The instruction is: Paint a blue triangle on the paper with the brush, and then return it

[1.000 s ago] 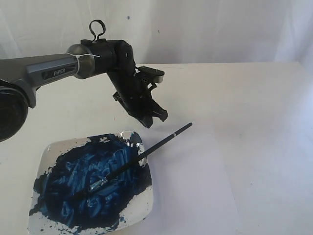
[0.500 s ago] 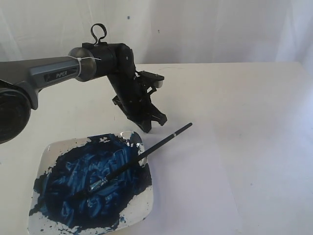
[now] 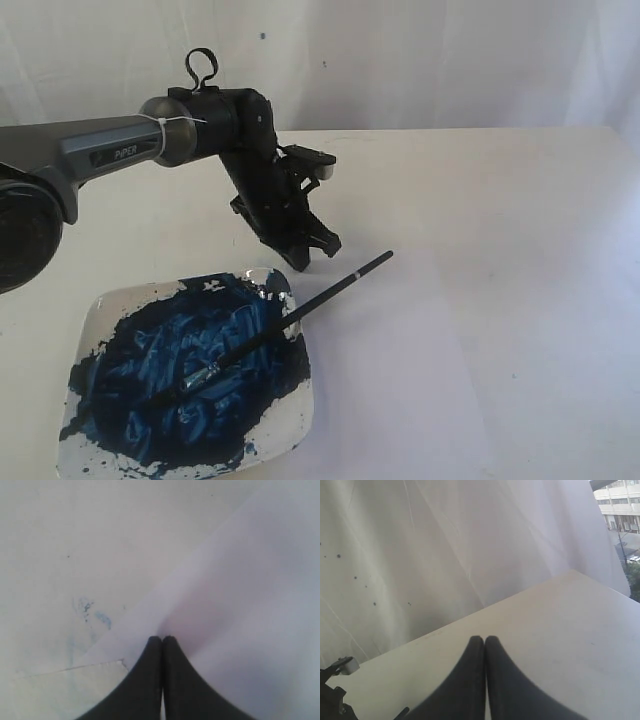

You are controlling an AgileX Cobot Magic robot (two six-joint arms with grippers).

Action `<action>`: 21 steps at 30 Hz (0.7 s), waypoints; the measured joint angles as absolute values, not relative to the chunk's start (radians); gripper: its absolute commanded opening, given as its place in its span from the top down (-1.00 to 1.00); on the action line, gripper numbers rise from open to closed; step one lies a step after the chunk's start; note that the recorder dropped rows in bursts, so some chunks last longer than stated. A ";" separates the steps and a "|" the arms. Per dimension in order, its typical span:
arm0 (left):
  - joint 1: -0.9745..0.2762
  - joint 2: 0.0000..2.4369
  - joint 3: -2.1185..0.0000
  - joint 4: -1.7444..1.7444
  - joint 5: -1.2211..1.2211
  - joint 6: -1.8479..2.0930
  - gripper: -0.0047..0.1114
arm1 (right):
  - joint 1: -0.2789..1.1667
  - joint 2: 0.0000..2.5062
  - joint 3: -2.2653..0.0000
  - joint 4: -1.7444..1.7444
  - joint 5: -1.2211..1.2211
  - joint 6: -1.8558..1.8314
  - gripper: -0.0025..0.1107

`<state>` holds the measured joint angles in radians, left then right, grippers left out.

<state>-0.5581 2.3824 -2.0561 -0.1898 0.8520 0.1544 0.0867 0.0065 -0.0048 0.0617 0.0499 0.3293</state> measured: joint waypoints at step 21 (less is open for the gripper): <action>-0.559 2.382 -2.090 -0.138 0.845 0.155 0.92 | 0.087 0.006 -0.005 0.062 0.050 0.329 0.96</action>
